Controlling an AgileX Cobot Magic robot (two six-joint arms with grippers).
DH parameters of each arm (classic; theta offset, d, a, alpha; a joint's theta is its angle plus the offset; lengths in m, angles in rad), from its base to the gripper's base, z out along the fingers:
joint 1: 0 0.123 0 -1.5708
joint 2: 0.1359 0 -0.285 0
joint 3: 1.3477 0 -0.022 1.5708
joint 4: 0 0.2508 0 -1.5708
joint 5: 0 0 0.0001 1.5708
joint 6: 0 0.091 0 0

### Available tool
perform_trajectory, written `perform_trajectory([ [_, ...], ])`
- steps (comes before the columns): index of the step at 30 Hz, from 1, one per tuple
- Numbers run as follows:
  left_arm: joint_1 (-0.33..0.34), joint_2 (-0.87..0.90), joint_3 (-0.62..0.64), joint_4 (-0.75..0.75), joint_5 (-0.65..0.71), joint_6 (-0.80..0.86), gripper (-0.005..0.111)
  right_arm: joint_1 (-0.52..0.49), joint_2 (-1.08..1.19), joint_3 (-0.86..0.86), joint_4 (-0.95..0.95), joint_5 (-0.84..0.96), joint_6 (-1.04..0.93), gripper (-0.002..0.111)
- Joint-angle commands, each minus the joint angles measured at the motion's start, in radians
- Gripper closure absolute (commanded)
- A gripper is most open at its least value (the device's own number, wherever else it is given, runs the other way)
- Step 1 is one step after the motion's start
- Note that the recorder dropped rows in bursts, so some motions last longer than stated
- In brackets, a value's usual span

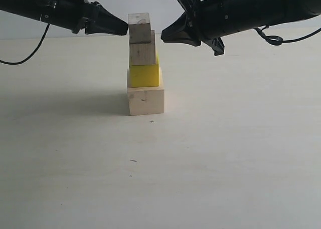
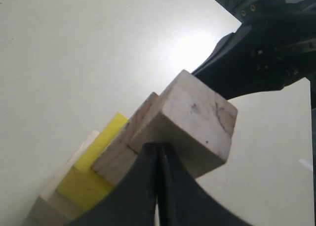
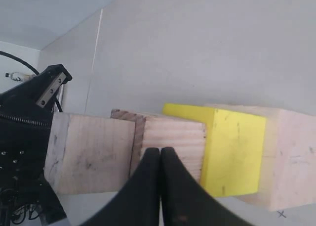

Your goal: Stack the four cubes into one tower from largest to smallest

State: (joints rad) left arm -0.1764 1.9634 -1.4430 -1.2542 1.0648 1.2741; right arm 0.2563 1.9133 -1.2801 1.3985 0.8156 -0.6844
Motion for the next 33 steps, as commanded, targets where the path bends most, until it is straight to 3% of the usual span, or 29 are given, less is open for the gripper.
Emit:
perform_trajectory([
  [1,-0.003,0.002,-0.003,-0.012,0.001,0.010,0.107,-0.003,-0.005,-0.007,-0.001,-0.002,-0.015,0.108],
  [33,-0.013,0.002,-0.003,-0.009,-0.044,0.007,0.107,-0.003,-0.005,-0.007,-0.005,-0.002,-0.023,0.108],
])
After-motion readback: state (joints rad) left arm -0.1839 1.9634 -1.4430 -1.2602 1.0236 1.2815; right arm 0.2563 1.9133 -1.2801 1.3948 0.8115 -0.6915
